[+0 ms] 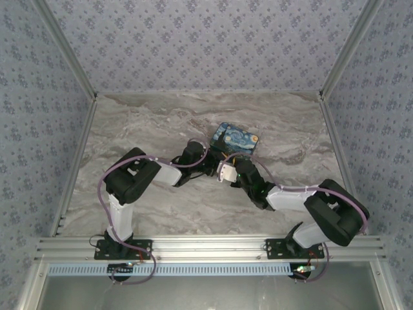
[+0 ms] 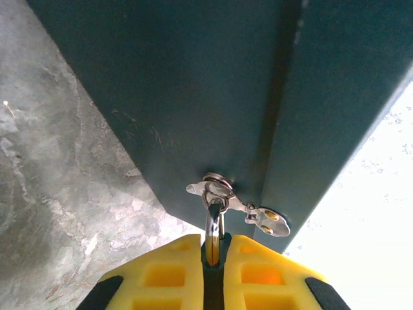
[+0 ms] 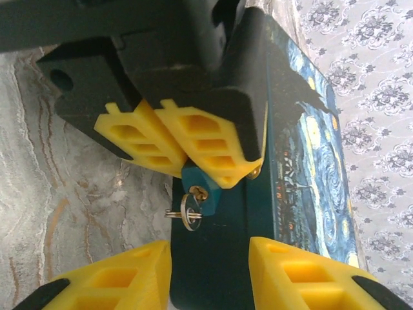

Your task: Unlock a padlock with a key

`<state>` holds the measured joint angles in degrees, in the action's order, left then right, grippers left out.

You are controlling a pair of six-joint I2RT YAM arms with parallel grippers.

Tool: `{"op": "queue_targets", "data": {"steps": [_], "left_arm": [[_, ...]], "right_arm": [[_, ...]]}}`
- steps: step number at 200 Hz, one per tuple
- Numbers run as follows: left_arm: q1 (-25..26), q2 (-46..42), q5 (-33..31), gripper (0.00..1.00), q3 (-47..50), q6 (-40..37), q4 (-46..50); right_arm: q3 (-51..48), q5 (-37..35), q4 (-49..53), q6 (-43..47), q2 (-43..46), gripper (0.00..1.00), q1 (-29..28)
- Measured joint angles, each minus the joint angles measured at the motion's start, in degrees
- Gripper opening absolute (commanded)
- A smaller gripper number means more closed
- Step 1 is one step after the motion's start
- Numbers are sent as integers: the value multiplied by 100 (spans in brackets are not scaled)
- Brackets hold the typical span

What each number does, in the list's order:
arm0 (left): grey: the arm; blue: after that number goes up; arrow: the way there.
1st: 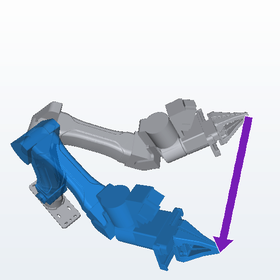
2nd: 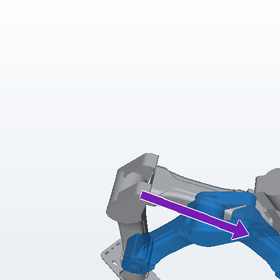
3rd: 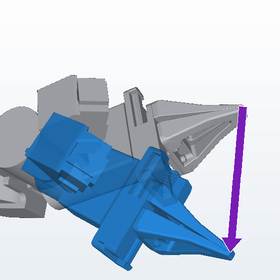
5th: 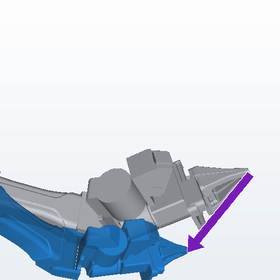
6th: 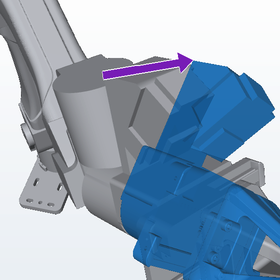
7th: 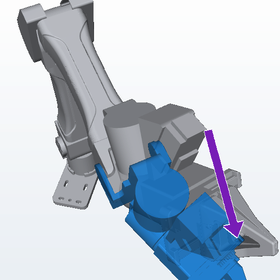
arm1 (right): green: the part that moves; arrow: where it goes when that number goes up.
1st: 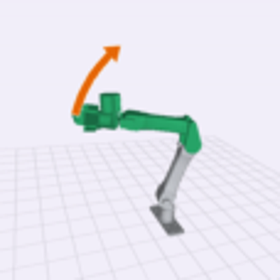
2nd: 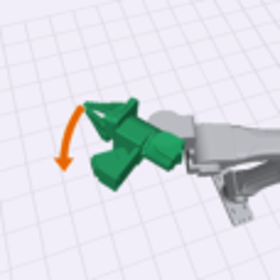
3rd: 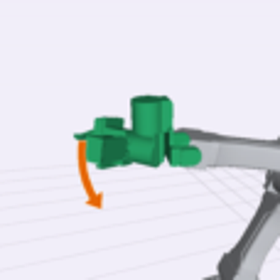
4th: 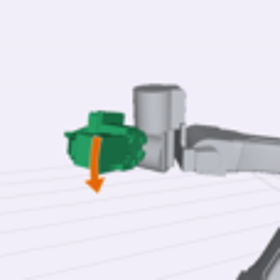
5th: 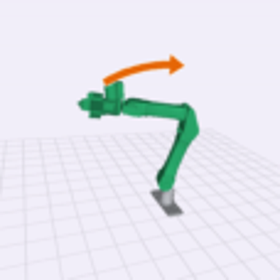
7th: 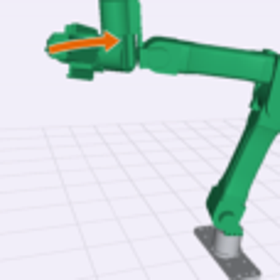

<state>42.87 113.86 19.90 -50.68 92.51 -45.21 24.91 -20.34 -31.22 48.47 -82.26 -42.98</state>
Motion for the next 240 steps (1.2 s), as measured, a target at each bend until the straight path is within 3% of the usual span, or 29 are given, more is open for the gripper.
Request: {"op": "queue_targets", "data": {"steps": [104,190,240], "left_arm": [[0,0,-4,0,0,61,-2],[-33,0,-168,0,0,157,4],[-37,0,-173,0,0,195,0]], "right_arm": [[133,-2,-466,-107,-437,29,0],[236,-50,-671,-164,-754,0,33],[271,-46,-595,-468,-752,0,26]]}}
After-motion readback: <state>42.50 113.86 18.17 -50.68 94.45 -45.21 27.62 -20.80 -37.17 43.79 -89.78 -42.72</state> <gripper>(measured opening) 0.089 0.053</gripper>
